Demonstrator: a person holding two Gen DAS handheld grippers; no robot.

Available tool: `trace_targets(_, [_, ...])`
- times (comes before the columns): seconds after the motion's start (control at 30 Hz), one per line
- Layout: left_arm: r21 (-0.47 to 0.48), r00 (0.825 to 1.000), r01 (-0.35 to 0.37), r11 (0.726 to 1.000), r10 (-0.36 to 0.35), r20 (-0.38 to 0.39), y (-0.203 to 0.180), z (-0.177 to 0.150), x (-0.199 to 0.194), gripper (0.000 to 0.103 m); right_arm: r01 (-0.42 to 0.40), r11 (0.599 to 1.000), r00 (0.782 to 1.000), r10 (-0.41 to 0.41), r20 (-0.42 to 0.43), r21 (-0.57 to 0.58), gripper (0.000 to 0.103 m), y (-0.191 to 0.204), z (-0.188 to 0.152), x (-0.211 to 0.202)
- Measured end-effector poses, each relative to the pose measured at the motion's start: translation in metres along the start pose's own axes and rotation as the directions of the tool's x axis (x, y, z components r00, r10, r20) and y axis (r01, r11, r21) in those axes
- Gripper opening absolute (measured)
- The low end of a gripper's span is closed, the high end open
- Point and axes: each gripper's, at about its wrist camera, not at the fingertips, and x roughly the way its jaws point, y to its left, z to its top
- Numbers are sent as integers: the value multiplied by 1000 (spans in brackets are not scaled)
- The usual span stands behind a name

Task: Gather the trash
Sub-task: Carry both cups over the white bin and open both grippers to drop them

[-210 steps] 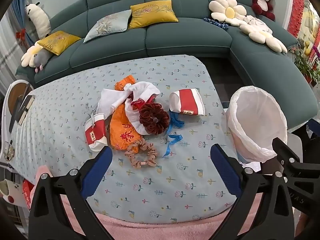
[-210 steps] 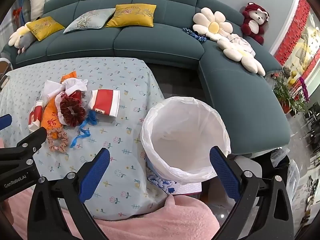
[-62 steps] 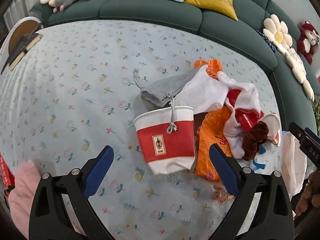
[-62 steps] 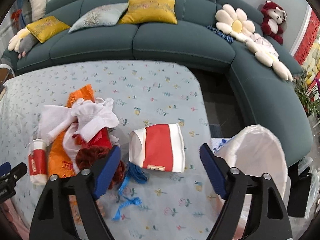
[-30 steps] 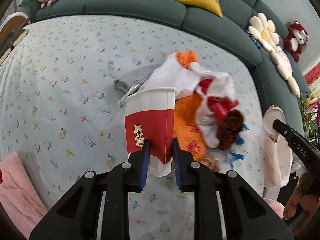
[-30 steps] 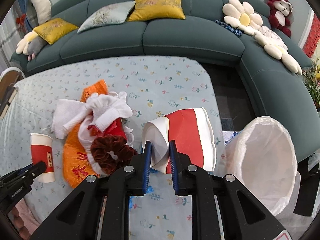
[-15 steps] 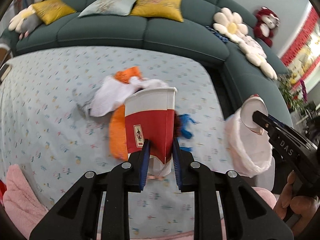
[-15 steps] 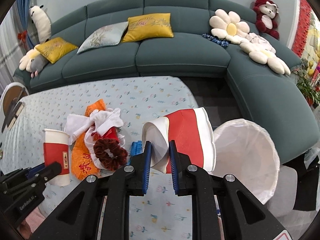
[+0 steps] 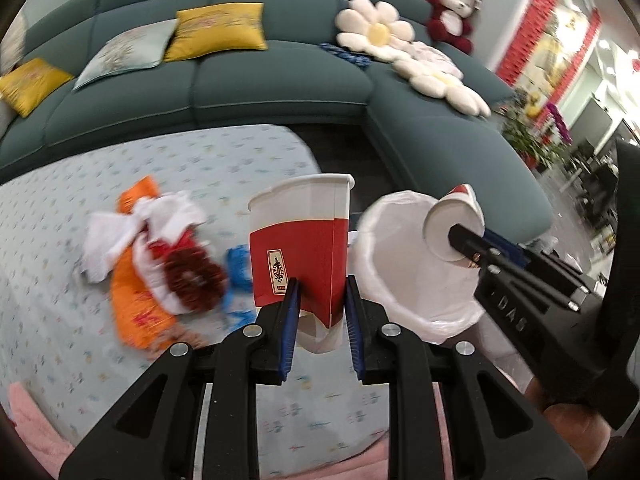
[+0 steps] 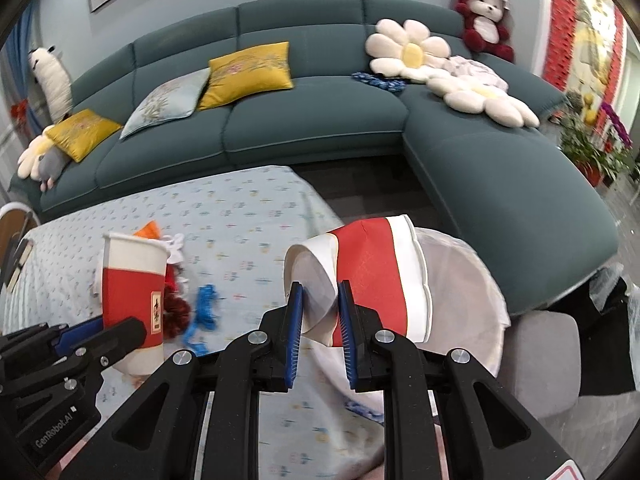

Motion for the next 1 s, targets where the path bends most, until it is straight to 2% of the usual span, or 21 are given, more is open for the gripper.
trace_targets(0.2, [46, 997, 67, 997, -66, -26, -39, 12, 22, 22, 31, 998, 1000, -31, -6, 60, 17, -42, -4, 4])
trace_targets(0.43, [97, 994, 103, 990, -97, -58, -74, 16, 44, 22, 56, 990, 998, -53, -24, 126, 17, -84, -11, 13])
trace_targets(0.77, [150, 985, 151, 977, -136, -105, -113, 20, 76, 23, 79, 983, 996, -72, -48, 165, 17, -113, -18, 30])
trace_targets(0.83, [151, 986, 148, 977, -134, -101, -115, 21, 79, 25, 77, 983, 996, -70, -50, 166, 18, -115, -18, 33])
trace_targets(0.87, [147, 987, 143, 979, -129, -97, -115, 22, 80, 29, 74, 983, 997, -67, -50, 166, 18, -116, -18, 34])
trace_targets(0.9, [137, 988, 135, 981, -123, -94, -114, 23, 80, 41, 75, 983, 997, -68, -45, 167, 19, -116, -18, 33])
trace_targets(0.93, [129, 989, 128, 983, -117, -88, -113, 25, 81, 46, 76, 983, 997, -70, -39, 168, 22, -115, -17, 33])
trace_targets(1.0, [116, 991, 116, 986, -107, -81, -109, 26, 80, 51, 78, 982, 997, -73, -33, 171, 30, -115, -16, 31])
